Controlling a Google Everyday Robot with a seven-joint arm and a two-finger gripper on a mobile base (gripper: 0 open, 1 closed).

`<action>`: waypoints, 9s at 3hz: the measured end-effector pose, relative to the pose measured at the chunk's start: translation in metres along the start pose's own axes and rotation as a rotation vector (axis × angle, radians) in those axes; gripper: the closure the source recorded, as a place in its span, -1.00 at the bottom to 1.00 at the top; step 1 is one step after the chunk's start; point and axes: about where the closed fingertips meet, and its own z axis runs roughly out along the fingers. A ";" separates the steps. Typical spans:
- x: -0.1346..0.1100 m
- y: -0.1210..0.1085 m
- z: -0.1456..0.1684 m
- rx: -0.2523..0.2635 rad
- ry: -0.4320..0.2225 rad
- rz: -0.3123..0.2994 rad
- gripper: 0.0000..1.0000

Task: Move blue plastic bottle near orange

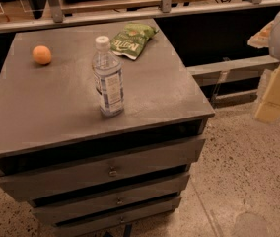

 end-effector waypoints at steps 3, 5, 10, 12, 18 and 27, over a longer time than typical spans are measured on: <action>-0.013 -0.024 0.002 0.019 -0.262 0.083 -1.00; -0.073 -0.035 0.017 0.051 -0.625 0.066 -1.00; -0.137 -0.009 0.053 0.032 -0.904 0.111 -1.00; -0.216 0.016 0.087 -0.070 -1.059 0.090 -1.00; -0.278 0.003 0.158 -0.181 -1.124 0.103 -0.65; -0.398 -0.161 0.140 0.020 -1.084 0.161 1.00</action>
Offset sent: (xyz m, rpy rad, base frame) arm 0.0198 0.0121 0.0172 0.2741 -0.0539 -0.0284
